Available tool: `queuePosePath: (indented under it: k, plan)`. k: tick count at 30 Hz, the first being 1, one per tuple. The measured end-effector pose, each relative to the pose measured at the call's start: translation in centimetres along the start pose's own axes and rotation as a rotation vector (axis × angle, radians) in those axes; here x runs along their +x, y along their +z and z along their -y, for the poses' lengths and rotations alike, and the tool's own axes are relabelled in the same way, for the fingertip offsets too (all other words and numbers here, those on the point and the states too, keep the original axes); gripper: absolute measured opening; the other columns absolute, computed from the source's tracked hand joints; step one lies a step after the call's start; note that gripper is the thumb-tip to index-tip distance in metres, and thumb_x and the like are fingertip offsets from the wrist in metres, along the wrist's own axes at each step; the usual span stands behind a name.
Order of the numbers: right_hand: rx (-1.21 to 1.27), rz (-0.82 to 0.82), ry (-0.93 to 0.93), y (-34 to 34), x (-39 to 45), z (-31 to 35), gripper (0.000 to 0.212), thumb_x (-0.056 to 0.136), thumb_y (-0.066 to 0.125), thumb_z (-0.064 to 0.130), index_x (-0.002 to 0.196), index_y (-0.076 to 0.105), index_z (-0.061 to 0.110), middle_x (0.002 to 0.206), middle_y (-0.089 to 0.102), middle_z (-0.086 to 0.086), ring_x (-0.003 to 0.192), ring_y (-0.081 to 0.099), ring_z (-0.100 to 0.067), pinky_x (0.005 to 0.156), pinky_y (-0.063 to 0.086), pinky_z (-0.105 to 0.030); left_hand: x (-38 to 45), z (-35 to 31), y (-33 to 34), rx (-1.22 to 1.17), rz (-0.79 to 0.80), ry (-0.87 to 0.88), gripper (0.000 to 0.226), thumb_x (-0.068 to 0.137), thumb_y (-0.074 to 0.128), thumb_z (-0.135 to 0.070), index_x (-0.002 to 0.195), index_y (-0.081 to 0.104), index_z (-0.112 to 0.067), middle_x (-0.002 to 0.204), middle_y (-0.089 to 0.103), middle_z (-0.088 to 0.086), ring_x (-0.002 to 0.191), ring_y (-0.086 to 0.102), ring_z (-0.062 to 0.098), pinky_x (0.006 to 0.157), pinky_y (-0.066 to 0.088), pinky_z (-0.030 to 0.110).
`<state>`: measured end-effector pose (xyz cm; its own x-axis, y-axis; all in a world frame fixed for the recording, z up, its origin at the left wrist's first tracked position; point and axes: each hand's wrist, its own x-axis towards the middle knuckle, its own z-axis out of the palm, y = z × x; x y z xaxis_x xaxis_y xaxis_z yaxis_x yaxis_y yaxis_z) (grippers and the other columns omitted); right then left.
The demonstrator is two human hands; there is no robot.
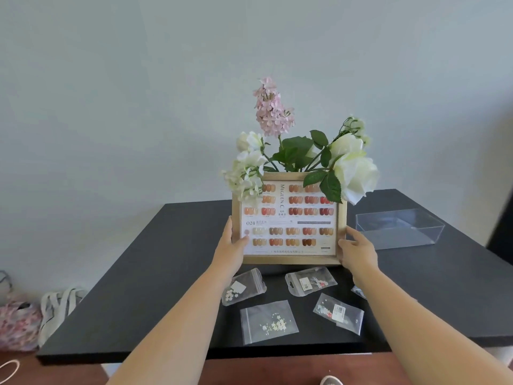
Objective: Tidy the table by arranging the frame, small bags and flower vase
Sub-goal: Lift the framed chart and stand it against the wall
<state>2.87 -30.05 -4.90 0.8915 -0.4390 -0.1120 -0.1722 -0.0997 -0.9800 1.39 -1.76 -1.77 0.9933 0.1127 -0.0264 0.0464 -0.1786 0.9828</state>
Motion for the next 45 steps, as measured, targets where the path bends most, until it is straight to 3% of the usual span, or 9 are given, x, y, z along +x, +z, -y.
queuePosePath:
  k: [6,10,18,26,30,34,36,40,45]
  plan:
    - [0.021,0.058,-0.016,2.5,-1.7,1.5,0.045,0.094,0.053,0.024,0.137,0.048,0.038,0.099,0.066,0.011,0.087,0.068,-0.018,0.065,0.057,-0.033,-0.2,-0.3,-2.9,-0.110,-0.068,-0.032,0.068,0.098,0.056,-0.033,0.150,0.014,-0.048,0.151,0.040,-0.007,0.137,0.038,0.031,0.101,0.031,0.070]
    - [-0.009,0.127,-0.038,4.3,-3.7,1.9,0.047,0.095,0.053,0.022,0.140,0.046,0.035,0.096,0.065,0.012,0.087,0.068,-0.016,0.074,0.061,-0.040,-1.4,0.8,-5.8,-0.139,-0.095,-0.045,0.066,0.097,0.057,-0.034,0.147,0.018,-0.051,0.148,0.044,-0.011,0.136,0.040,0.028,0.101,0.029,0.071]
    - [0.062,0.286,-0.045,10.6,-8.2,3.1,0.058,0.086,0.048,0.013,0.140,0.045,0.034,0.099,0.066,0.001,0.067,0.050,-0.013,0.057,0.041,-0.027,-3.8,2.5,-13.2,-0.129,-0.214,-0.031,0.067,0.095,0.060,-0.034,0.145,0.020,-0.053,0.146,0.045,-0.012,0.136,0.040,0.027,0.099,0.031,0.072]
    - [0.072,0.426,-0.008,17.6,-11.0,4.5,0.057,0.090,0.053,0.013,0.142,0.042,0.033,0.110,0.069,-0.001,0.070,0.054,-0.011,0.058,0.044,-0.026,-4.5,4.0,-20.3,-0.134,-0.346,-0.062,0.068,0.095,0.062,-0.027,0.146,0.022,-0.048,0.143,0.049,-0.007,0.133,0.043,0.030,0.099,0.033,0.072]
    - [0.032,0.467,-0.046,21.0,-10.8,4.7,0.057,0.090,0.056,0.018,0.142,0.041,0.034,0.112,0.068,0.003,0.077,0.054,-0.011,0.064,0.047,-0.027,-3.6,4.7,-23.0,-0.123,-0.385,-0.061,0.067,0.094,0.063,-0.027,0.145,0.024,-0.047,0.143,0.049,-0.007,0.133,0.044,0.030,0.097,0.035,0.071]
    - [-0.036,0.506,-0.145,24.1,-9.1,5.2,0.066,0.086,0.067,0.013,0.142,0.042,0.035,0.101,0.065,0.014,0.101,0.061,-0.017,0.091,0.054,-0.045,-1.2,4.7,-24.7,-0.081,-0.428,-0.032,0.073,0.092,0.064,-0.030,0.148,0.020,-0.045,0.149,0.042,-0.006,0.136,0.040,0.031,0.098,0.038,0.066]
    - [-0.044,0.520,-0.172,25.8,-7.6,5.7,0.065,0.086,0.068,0.010,0.140,0.044,0.036,0.100,0.065,0.016,0.099,0.062,-0.018,0.087,0.056,-0.045,0.1,5.0,-25.6,-0.054,-0.445,-0.007,0.075,0.092,0.063,-0.036,0.150,0.017,-0.043,0.152,0.039,-0.007,0.137,0.040,0.029,0.100,0.039,0.063]
    - [-0.003,0.458,-0.199,28.3,-4.1,5.9,0.051,0.092,0.061,0.011,0.132,0.054,0.041,0.093,0.068,0.020,0.081,0.066,-0.011,0.054,0.055,-0.024,3.3,5.8,-26.8,-0.034,-0.469,0.034,0.061,0.097,0.053,-0.038,0.148,0.022,-0.048,0.148,0.044,-0.010,0.135,0.043,0.026,0.098,0.043,0.060]
    - [0.005,0.423,-0.197,30.3,-0.3,5.6,0.049,0.092,0.061,0.012,0.128,0.056,0.045,0.083,0.072,0.025,0.081,0.068,-0.010,0.055,0.055,-0.023,7.8,6.3,-26.6,-0.043,-0.532,0.025,0.049,0.099,0.052,-0.029,0.140,0.037,-0.053,0.133,0.056,-0.007,0.123,0.053,0.028,0.085,0.053,0.054]
